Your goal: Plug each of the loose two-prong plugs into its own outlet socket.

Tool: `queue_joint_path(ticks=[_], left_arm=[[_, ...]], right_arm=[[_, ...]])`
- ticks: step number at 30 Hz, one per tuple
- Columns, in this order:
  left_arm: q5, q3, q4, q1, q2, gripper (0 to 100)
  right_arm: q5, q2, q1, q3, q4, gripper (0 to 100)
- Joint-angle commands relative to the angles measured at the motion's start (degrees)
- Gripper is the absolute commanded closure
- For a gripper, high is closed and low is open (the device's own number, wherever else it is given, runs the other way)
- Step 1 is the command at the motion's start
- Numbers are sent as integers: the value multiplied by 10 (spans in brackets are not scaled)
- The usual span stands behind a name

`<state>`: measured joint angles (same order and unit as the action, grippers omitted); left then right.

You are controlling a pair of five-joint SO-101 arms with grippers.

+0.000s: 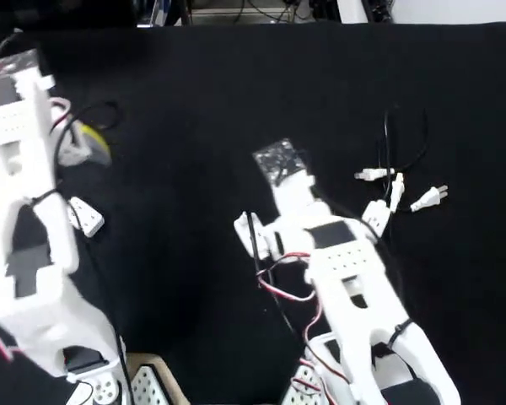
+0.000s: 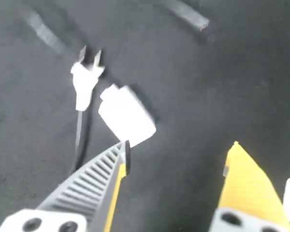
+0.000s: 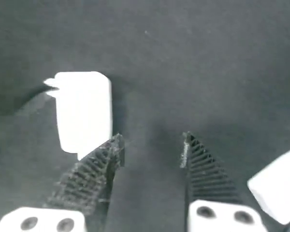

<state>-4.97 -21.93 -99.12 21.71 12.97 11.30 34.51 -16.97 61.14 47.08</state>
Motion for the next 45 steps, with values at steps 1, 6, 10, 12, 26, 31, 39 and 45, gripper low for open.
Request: queue_joint_path(ticks=[1,6,10,12,26,31,39,45], left_arm=[[40,185,88,54,-110,681],[62,356,188,76,-154,681],[62,416,204,72,-165,681],[62,430,204,71,-167,682],[-2,532,273,36,-170,682],[-38,578,338,29,-170,682],[-40,636,433,44,-174,682],[-40,669,455,40,-209,682]], right_arm=[[-49,0,-49,-36,3,772],[-79,0,-114,-34,4,766],[-79,0,-152,-33,4,767],[-77,0,-154,-30,4,768],[-73,-82,-104,6,-48,768],[-73,-189,-102,-67,-43,769],[-73,-220,-120,-114,-53,770],[-73,-222,-121,-112,-56,866]])
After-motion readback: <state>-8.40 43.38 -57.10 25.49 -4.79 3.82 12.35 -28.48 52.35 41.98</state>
